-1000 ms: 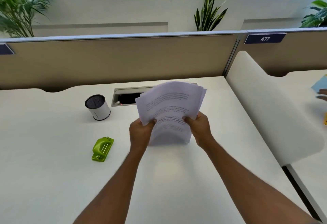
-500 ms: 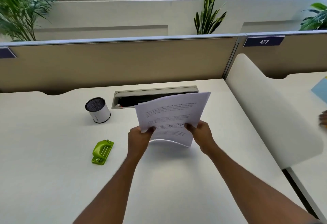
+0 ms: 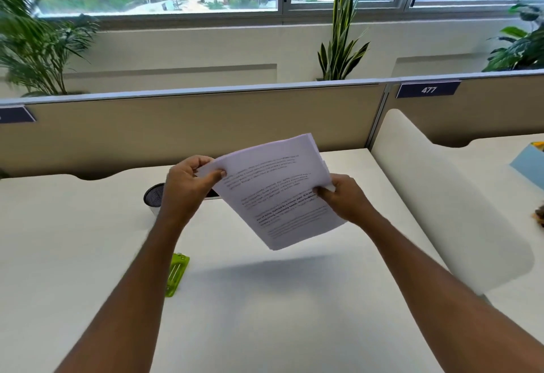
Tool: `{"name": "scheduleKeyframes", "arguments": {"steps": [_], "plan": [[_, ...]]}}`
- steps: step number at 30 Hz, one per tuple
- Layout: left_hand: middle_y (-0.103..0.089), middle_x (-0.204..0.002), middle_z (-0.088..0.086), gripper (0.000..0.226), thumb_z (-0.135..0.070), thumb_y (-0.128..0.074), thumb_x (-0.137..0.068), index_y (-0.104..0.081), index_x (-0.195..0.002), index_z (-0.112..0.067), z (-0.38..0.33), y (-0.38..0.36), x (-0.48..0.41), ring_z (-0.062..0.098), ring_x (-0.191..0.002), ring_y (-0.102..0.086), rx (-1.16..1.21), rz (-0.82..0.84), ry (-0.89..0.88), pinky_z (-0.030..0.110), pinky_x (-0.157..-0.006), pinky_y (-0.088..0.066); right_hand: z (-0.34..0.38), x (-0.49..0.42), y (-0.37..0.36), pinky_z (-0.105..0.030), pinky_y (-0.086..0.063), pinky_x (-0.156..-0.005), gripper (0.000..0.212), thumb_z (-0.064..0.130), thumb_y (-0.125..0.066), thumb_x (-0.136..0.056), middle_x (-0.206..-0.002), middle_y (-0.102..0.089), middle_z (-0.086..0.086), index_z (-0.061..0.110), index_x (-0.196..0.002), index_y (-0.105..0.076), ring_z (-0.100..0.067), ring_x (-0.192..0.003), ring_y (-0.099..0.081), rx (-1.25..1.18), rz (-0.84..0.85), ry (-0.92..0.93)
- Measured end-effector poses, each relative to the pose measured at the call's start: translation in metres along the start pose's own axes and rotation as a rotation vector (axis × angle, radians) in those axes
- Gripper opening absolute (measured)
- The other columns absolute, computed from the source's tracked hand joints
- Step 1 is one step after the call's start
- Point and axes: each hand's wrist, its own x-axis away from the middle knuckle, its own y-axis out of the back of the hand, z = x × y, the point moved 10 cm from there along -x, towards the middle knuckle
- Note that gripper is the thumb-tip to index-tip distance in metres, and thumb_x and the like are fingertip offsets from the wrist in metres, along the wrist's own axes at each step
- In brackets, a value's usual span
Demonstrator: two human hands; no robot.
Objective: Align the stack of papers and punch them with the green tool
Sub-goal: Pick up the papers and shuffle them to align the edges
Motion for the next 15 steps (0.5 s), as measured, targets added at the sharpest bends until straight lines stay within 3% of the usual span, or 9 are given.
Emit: {"name": "scheduleKeyframes", "arguments": {"steps": [2, 5, 9, 12, 15], "plan": [[-0.068, -0.072, 0.000, 0.006, -0.010, -0.073, -0.078, -0.070, -0.083, -0.013, -0.007, 0.000, 0.000, -0.001, -0.057, -0.060, -0.114, 0.052, -0.025, 0.005, -0.050, -0.043, 0.011, -0.002, 0.006, -0.019, -0.043, -0.059, 0.020, 0.021, -0.059, -0.092, -0.087, -0.069, -0.001, 0.009, -0.095, -0.075, -0.020, -0.077, -0.062, 0.074, 0.021, 0.042], [-0.066, -0.062, -0.013, 0.007, -0.015, -0.072, -0.078, -0.071, -0.075, -0.021, -0.010, -0.013, 0.004, -0.006, -0.055, -0.054, -0.289, 0.143, -0.062, 0.006, -0.049, -0.038, 0.028, -0.004, 0.005, -0.024, -0.045, -0.062, 0.020, 0.018, -0.058, -0.091, -0.087, -0.073, -0.001, 0.011, -0.091, -0.076, -0.020, -0.078, -0.064, 0.144, 0.074, 0.103], [-0.057, -0.055, 0.001, 0.018, -0.025, -0.071, -0.076, -0.067, -0.065, -0.011, -0.010, -0.037, 0.009, 0.007, -0.053, -0.045, -0.326, 0.222, -0.071, 0.023, -0.052, -0.036, 0.047, -0.006, -0.008, -0.028, -0.048, -0.066, 0.020, 0.016, -0.057, -0.089, -0.095, -0.073, 0.003, 0.018, -0.098, -0.075, -0.016, -0.085, -0.064, 0.238, 0.177, 0.165], [-0.049, -0.054, 0.001, 0.034, -0.034, -0.069, -0.068, -0.062, -0.059, -0.002, -0.002, -0.031, 0.009, 0.011, -0.052, -0.039, -0.241, 0.155, -0.036, 0.026, -0.050, -0.032, 0.039, -0.012, 0.001, -0.028, -0.046, -0.069, 0.026, 0.014, -0.063, -0.081, -0.096, -0.071, 0.006, 0.021, -0.104, -0.072, -0.012, -0.087, -0.062, 0.253, 0.259, 0.133], [-0.061, -0.059, 0.009, 0.037, -0.038, -0.072, -0.066, -0.065, -0.062, -0.001, 0.019, -0.011, 0.010, 0.018, -0.055, -0.048, -0.135, 0.062, 0.050, 0.027, -0.055, -0.036, 0.002, -0.022, 0.026, -0.033, -0.047, -0.067, 0.013, 0.014, -0.071, -0.075, -0.084, -0.072, -0.011, 0.010, -0.087, -0.072, -0.022, -0.079, -0.064, 0.273, 0.317, -0.004]]}}
